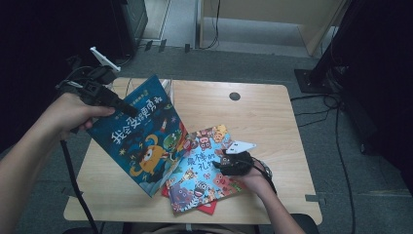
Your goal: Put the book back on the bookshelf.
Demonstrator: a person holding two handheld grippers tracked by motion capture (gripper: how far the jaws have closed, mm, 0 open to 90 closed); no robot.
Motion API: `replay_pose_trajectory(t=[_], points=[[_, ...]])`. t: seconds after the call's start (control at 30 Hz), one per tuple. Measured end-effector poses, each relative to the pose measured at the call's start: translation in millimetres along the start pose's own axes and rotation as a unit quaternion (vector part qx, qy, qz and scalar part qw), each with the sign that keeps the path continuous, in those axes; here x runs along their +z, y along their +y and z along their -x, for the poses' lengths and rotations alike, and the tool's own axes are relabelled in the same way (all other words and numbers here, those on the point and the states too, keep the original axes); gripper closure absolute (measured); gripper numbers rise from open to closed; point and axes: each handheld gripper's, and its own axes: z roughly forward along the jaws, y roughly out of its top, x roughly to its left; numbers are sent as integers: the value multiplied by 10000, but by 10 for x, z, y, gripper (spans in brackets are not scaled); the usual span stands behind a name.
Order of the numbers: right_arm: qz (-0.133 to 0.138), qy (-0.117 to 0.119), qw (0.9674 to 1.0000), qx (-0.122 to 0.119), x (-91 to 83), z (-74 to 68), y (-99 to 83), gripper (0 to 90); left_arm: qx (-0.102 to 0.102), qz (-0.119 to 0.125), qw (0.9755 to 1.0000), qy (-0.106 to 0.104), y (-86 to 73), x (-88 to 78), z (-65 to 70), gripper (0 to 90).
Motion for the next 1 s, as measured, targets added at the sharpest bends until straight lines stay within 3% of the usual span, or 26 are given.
replay_pose_trajectory(t=[0.07,0.5,1.0], points=[[-46,-53,9998,-171,12,-21,9,344,-27,-4,10000,66,-47,-24,-20,827],[-38,-55,9999,-146,22,-20,13,340,-287,157,9990,313,-261,-208,-230,828],[-28,-53,9999,-139,23,-21,11,340,-501,185,9979,377,-470,-295,-433,826]])
